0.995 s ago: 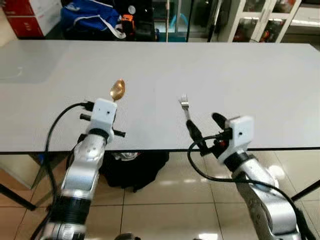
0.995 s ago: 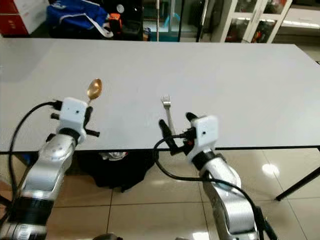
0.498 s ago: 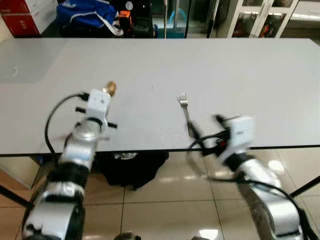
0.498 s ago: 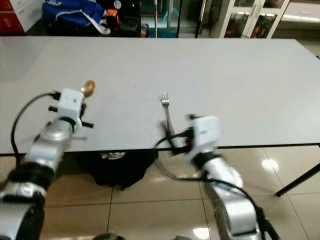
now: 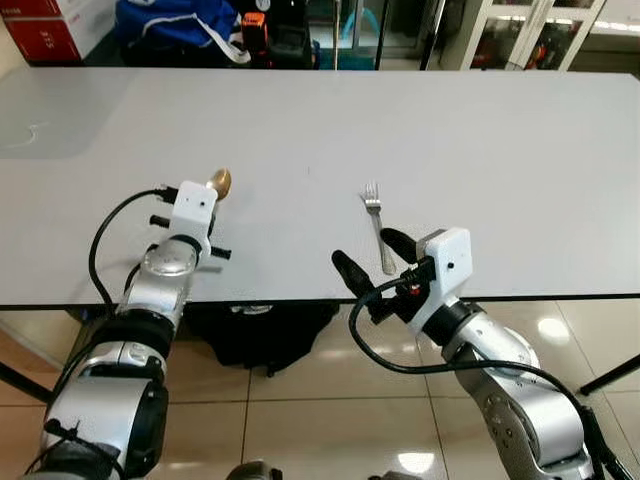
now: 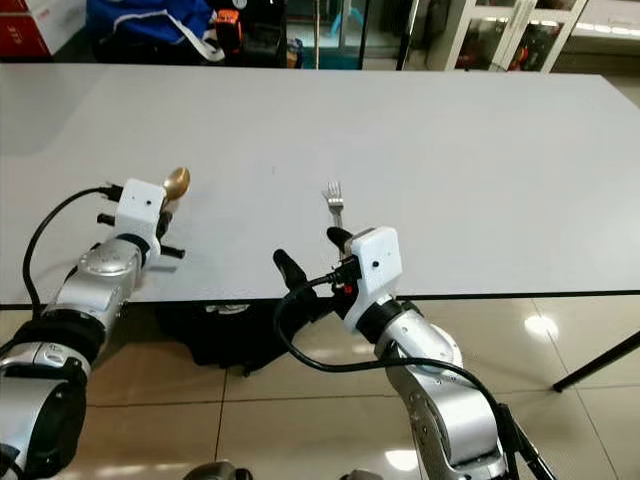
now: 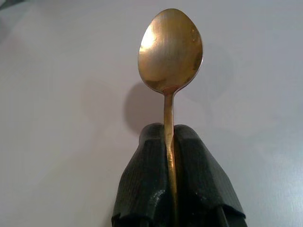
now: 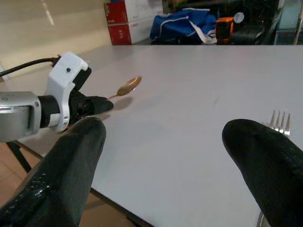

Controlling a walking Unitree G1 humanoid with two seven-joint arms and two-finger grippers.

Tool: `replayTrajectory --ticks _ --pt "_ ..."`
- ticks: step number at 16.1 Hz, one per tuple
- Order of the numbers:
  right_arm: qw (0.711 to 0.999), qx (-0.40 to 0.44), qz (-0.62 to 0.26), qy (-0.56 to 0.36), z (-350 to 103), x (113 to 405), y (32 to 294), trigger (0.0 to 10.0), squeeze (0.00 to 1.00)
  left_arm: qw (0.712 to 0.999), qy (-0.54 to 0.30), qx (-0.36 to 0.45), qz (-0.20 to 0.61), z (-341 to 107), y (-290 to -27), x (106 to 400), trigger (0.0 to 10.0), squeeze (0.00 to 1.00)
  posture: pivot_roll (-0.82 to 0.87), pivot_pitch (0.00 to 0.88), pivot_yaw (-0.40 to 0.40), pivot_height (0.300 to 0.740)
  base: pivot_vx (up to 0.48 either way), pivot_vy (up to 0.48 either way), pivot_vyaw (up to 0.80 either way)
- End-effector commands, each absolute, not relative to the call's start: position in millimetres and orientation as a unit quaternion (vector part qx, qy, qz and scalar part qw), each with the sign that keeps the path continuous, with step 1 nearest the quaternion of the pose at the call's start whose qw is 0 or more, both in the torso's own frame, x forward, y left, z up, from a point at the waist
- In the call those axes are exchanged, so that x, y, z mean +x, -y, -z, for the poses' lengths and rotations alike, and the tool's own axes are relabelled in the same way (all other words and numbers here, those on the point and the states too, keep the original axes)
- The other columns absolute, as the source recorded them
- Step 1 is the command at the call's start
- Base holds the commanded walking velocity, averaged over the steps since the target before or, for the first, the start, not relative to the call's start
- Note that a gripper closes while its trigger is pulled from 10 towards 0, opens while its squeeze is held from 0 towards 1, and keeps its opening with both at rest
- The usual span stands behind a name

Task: Setting the table

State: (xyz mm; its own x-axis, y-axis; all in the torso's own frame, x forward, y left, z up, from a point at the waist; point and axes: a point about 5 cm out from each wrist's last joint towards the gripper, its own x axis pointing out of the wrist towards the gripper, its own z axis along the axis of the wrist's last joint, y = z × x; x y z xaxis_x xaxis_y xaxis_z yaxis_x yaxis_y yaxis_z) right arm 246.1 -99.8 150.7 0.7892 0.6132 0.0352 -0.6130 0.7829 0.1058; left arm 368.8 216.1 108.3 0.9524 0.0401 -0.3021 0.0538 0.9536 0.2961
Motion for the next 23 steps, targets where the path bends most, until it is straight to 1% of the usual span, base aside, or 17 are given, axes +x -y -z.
replayTrajectory --ticks 1,3,8,13,14,15,21,22,23 --pt "0.940 0.056 -0.335 0.005 -155.6 244.8 98.9 10.0 0.00 0.976 -0.155 0.155 0.000 -110.9 -221.4 370.7 10.0 0.00 -0.03 0.103 0.019 0.740 0.000 0.000 0.00" --pt "0.937 0.056 -0.345 0.005 -156.8 243.6 97.2 10.0 0.00 0.977 -0.156 0.149 -0.001 -112.3 -225.3 371.3 10.0 0.00 -0.03 0.110 0.020 0.740 0.000 0.000 0.00" --pt "0.936 0.056 -0.347 -0.001 -156.6 241.4 98.2 10.0 0.00 0.964 -0.191 0.183 -0.005 -106.8 -229.6 370.1 10.0 0.00 -0.04 0.118 0.024 0.740 0.000 0.000 0.00" --pt "0.936 0.053 -0.347 -0.002 -157.0 242.1 99.8 10.0 0.00 0.966 -0.207 0.153 -0.010 -100.0 -225.2 368.4 10.0 0.00 -0.04 0.115 0.024 0.740 0.000 0.000 0.00" --pt "0.936 0.053 -0.348 -0.002 -157.2 242.4 99.8 10.0 0.00 0.967 -0.209 0.147 -0.008 -100.0 -224.5 368.7 10.0 0.02 -0.04 0.114 0.024 0.740 0.000 0.000 0.00" --pt "0.936 0.050 -0.349 -0.002 -157.5 242.9 100.1 10.0 0.00 0.967 -0.210 0.144 -0.012 -101.0 -223.5 369.5 10.0 1.00 -0.04 0.112 0.025 0.740 0.000 0.000 0.00" --pt "0.935 0.047 -0.351 -0.001 -158.1 244.0 101.1 10.0 0.00 0.966 -0.222 0.135 -0.012 -100.3 -222.2 369.5 10.0 1.00 -0.04 0.104 0.027 0.740 0.000 0.000 0.00" --pt "0.936 0.046 -0.350 0.001 -158.8 244.0 101.8 10.0 0.00 0.968 -0.212 0.134 -0.013 -103.2 -221.1 370.7 10.0 1.00 -0.04 0.104 0.027 0.740 0.000 0.000 0.00" --pt "0.937 0.044 -0.347 0.004 -159.7 243.8 103.1 10.0 0.00 0.974 -0.181 0.134 -0.019 -111.8 -219.9 373.5 10.0 1.00 -0.04 0.098 0.041 0.740 0.000 0.000 0.00"
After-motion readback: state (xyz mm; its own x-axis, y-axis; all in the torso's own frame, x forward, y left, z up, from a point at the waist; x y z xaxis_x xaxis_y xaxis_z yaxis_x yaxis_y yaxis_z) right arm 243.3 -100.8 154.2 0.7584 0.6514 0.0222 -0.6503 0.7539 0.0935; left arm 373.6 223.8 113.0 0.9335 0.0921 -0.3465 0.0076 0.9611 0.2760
